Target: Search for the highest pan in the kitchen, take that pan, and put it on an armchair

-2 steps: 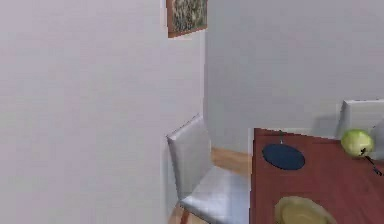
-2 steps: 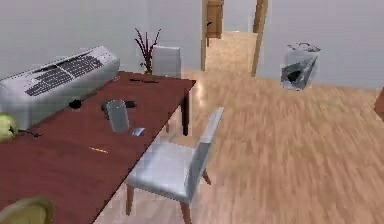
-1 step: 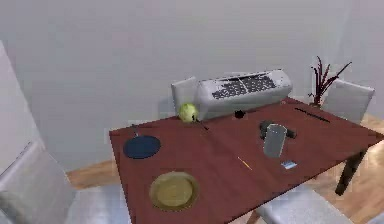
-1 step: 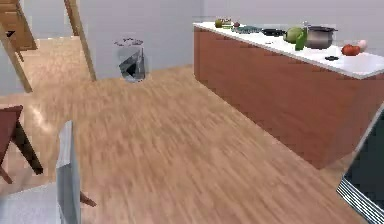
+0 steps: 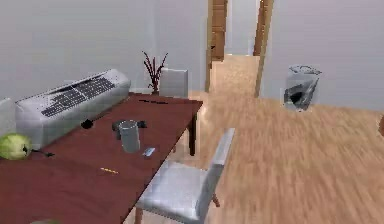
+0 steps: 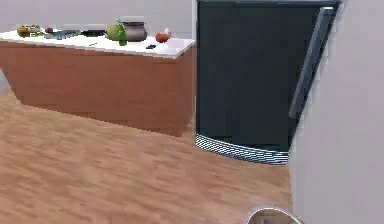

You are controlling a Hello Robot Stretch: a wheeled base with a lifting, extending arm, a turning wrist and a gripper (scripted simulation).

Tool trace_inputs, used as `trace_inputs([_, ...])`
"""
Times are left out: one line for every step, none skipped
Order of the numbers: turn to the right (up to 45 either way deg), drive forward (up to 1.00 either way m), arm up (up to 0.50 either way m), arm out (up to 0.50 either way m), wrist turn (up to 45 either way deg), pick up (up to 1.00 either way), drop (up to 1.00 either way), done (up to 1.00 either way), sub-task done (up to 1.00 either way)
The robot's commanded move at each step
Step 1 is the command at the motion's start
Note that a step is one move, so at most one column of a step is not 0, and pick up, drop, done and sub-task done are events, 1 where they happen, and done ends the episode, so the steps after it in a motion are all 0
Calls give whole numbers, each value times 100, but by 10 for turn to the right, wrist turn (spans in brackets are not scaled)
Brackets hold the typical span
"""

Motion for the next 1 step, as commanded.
trace_inputs([450, 0, 0, 0, 0, 0, 0, 0, 0])
